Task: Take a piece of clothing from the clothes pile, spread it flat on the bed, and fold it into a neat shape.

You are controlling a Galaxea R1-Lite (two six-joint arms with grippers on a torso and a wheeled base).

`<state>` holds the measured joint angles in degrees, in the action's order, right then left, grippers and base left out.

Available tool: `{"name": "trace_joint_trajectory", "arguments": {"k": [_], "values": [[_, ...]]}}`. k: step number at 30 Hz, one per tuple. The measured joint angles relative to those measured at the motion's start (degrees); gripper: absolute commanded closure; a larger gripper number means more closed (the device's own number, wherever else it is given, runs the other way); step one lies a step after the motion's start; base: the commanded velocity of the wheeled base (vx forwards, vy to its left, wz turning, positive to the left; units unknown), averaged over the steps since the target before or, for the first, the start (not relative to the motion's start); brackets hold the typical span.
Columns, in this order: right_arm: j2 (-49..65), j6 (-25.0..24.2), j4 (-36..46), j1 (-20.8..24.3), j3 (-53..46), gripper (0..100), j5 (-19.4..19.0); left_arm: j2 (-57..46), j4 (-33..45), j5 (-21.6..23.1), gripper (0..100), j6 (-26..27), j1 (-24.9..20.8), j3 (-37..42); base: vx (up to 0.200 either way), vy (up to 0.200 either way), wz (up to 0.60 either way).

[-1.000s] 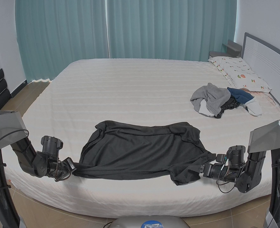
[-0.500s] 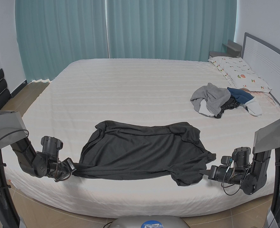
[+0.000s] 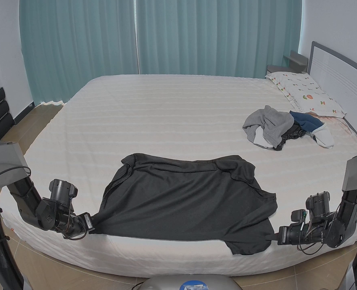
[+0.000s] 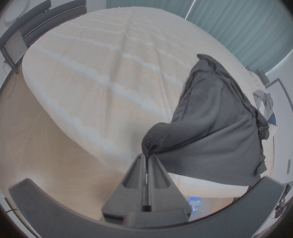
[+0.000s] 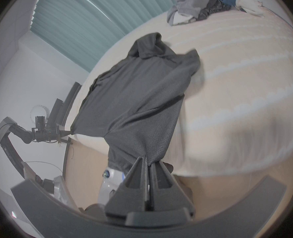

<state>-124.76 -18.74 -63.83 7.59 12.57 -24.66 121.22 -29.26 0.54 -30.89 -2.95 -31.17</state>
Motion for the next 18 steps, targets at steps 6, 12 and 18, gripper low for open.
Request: {"name": "trace_joint_trajectory", "arguments": {"k": [6,12,18], "values": [[7.7,4.6,20.0,-0.6,1.7,100,0.1,-2.4,7.5,0.0,100,4.0,-0.1,1.1,0.0,0.0,0.0],[12.2,14.7,31.5,-2.2,4.4,100,0.5,-4.3,16.7,-0.8,100,9.0,-0.7,1.7,0.0,0.0,0.0],[12.5,15.8,32.3,-2.7,5.7,100,2.0,-5.1,18.9,-2.4,100,11.0,-1.7,2.2,0.0,0.0,0.0]]}}
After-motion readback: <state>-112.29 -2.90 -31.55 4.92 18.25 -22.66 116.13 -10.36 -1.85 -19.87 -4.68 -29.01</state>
